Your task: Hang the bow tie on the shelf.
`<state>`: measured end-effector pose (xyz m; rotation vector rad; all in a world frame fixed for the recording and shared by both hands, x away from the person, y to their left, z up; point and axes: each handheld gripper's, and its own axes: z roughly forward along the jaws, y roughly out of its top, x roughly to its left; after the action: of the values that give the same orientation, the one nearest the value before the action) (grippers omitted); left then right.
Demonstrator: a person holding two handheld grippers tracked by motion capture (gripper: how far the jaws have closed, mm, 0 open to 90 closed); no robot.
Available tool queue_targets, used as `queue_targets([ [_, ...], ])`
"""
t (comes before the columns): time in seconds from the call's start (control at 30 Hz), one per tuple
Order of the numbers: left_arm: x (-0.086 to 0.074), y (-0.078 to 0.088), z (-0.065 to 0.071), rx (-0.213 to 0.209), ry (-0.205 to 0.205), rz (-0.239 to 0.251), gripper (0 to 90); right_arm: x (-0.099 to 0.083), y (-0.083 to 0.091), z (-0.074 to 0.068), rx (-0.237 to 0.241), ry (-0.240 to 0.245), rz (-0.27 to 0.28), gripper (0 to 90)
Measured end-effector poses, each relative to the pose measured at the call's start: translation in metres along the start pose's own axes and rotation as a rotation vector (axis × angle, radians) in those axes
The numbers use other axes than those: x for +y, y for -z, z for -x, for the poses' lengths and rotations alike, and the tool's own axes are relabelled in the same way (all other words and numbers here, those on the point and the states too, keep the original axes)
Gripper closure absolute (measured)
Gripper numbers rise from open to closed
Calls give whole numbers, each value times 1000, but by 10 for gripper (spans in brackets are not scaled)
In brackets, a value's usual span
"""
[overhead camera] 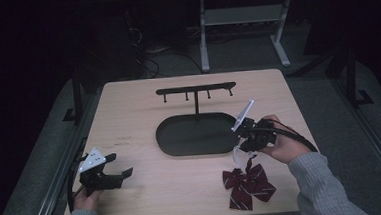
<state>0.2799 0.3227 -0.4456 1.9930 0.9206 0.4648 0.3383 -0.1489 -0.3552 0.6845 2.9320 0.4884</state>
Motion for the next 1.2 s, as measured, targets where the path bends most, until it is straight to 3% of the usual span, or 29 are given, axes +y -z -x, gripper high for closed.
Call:
queue_targets([
  [1.2, 1, 0, -1, 1, 4, 7, 129, 38, 34, -13, -2, 88, 29, 876],
])
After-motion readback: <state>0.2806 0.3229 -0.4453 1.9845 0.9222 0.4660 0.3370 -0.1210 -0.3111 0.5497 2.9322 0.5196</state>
